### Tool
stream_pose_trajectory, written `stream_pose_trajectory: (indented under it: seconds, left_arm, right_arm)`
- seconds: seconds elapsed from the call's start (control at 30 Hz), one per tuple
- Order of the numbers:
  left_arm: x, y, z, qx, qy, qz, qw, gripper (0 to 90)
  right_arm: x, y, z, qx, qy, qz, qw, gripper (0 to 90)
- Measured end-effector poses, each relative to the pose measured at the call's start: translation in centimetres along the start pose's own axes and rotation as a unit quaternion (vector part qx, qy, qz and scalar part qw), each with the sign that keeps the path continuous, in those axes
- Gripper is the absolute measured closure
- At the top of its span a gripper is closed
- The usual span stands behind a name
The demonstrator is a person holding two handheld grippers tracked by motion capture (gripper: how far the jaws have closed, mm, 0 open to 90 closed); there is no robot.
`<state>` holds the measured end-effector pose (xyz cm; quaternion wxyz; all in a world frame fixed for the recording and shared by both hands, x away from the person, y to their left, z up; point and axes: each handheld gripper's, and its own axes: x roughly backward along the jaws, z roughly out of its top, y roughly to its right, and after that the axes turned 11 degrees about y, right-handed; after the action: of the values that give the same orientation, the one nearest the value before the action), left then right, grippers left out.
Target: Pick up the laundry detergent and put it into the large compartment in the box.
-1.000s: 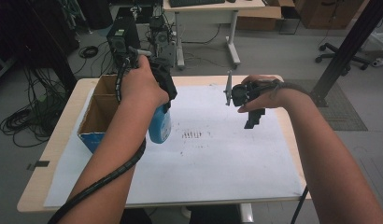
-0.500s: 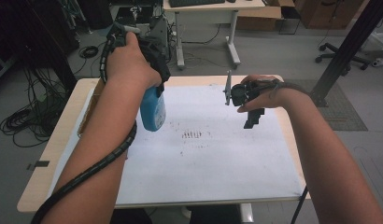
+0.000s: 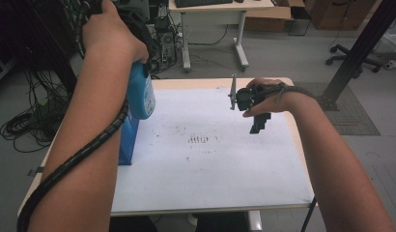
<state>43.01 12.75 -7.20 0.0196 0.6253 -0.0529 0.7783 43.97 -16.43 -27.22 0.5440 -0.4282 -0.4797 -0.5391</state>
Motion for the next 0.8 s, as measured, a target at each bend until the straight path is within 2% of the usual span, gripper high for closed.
stream_pose_trajectory:
  seconds: [0.23,0.43,0.8]
  left_arm:
    - [1.1,-2.0,0.3,0.020,0.006,0.001,0.9998,37.6]
    - [2.2,-3.1,0.3,0.032,0.014,0.007,0.9994,37.6]
    - [3.5,-5.3,0.0,0.042,0.026,0.021,0.9986,37.5]
  right_arm:
    - [0.1,0.1,-0.1,-0.005,0.001,0.000,1.0000,5.8]
    - [0.0,0.1,0.1,-0.003,-0.001,0.001,1.0000,5.8]
    - [0.5,0.1,0.7,0.004,0.001,-0.002,1.0000,5.7]
